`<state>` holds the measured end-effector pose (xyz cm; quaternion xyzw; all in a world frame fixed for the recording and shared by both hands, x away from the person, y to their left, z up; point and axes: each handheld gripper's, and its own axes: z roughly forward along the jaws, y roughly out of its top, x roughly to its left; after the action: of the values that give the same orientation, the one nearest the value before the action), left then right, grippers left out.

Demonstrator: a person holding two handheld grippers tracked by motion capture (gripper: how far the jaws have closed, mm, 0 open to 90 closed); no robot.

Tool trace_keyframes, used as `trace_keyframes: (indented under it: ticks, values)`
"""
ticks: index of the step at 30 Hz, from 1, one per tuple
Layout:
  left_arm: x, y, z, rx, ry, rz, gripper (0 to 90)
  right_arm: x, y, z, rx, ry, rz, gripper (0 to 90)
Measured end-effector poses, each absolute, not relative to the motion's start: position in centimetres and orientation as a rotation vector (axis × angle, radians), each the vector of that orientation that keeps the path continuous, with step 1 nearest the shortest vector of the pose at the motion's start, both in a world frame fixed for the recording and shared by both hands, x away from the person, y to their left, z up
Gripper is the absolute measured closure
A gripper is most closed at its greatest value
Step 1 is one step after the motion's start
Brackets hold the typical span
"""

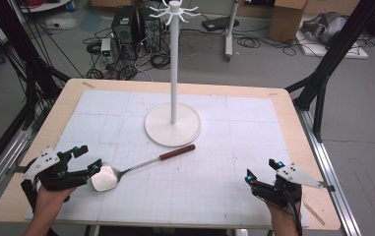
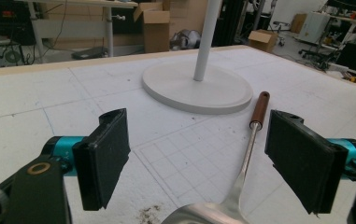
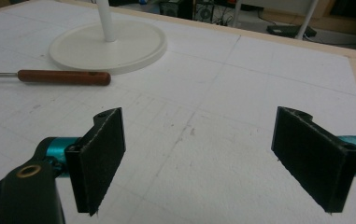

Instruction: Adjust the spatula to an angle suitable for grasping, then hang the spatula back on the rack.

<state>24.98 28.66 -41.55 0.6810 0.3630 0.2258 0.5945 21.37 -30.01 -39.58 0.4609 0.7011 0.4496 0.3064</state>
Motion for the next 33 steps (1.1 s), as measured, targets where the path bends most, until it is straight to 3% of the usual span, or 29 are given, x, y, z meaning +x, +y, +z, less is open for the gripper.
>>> trace_keyframes:
  ticks: [14,33]
  values:
    - [25.5,27.6,-40.5,1.628,0.814,0.506,22.7,20.9,-30.6,-39.8,1.239,1.852,1.174,16.5]
    - [30.7,22.7,-38.7,1.94,0.701,0.309,29.2,20.8,-31.0,-40.2,1.258,1.868,1.164,16.7]
